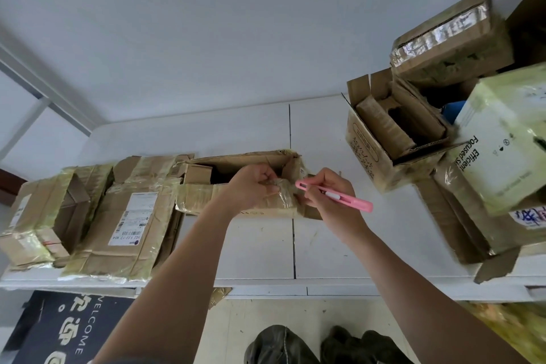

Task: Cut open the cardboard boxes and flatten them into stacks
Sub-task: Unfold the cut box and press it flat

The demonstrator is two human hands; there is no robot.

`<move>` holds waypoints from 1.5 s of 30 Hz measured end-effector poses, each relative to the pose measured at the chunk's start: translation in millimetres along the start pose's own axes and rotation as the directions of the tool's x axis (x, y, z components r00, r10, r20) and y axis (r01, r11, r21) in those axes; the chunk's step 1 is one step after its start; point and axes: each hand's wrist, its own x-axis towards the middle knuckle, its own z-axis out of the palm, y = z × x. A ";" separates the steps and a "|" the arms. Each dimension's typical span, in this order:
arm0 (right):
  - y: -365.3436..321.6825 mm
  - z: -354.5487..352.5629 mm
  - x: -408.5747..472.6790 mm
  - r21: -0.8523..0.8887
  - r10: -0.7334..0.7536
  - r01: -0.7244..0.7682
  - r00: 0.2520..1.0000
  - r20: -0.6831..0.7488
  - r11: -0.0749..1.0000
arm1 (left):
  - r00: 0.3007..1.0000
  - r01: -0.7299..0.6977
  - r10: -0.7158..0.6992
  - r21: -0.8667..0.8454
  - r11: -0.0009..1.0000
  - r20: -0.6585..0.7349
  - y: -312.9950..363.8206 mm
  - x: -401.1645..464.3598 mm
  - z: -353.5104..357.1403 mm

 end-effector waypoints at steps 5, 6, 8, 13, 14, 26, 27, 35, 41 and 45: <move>8.0 2.6 -14.1 0.018 0.008 -0.008 1.000 -0.002 1.000 | 0.999 0.044 -0.043 -0.026 0.999 0.032 -9.9 -1.2 7.1; 8.0 2.8 -16.1 0.010 0.000 0.000 1.000 0.001 1.000 | 0.998 0.050 -0.049 -0.033 0.998 0.040 -11.3 -0.9 7.6; 9.3 2.3 -19.5 -0.001 0.002 -0.002 1.000 0.016 1.000 | 0.997 0.055 -0.052 -0.040 0.998 0.054 -11.8 -0.5 7.0; 8.1 2.1 -25.5 -0.028 0.010 -0.008 0.999 0.051 1.000 | 0.996 0.048 -0.045 -0.037 0.998 0.081 -9.2 -0.6 1.4; 5.5 1.2 -24.5 -0.009 0.014 -0.014 0.999 0.035 1.000 | 0.995 0.046 -0.042 -0.039 0.998 0.086 -8.6 -0.7 -0.2; 3.3 -12.9 -13.1 -0.055 -0.085 0.086 0.996 0.014 0.995 | 0.999 0.015 -0.013 0.037 0.999 -0.035 1.0 0.9 -3.7; 7.4 -21.2 -12.5 -0.103 -0.139 0.136 0.990 -0.014 0.985 | 0.998 -0.008 0.012 0.066 0.998 -0.059 -0.8 1.2 -1.3; 18.7 -75.4 -10.1 -0.978 0.245 0.175 0.959 0.143 -0.115 | 0.880 0.033 0.240 0.558 0.829 -0.409 -16.3 -22.9 5.8; -7.6 -48.5 7.7 -0.971 -0.044 0.146 0.989 0.140 0.191 | 0.716 0.264 -0.094 0.143 0.954 -0.692 -36.7 -30.6 -2.1; -36.9 -11.5 39.6 -0.761 -0.072 0.126 0.992 0.104 0.637 | 0.785 0.298 -0.228 0.028 0.954 -0.577 -49.9 -29.0 -17.9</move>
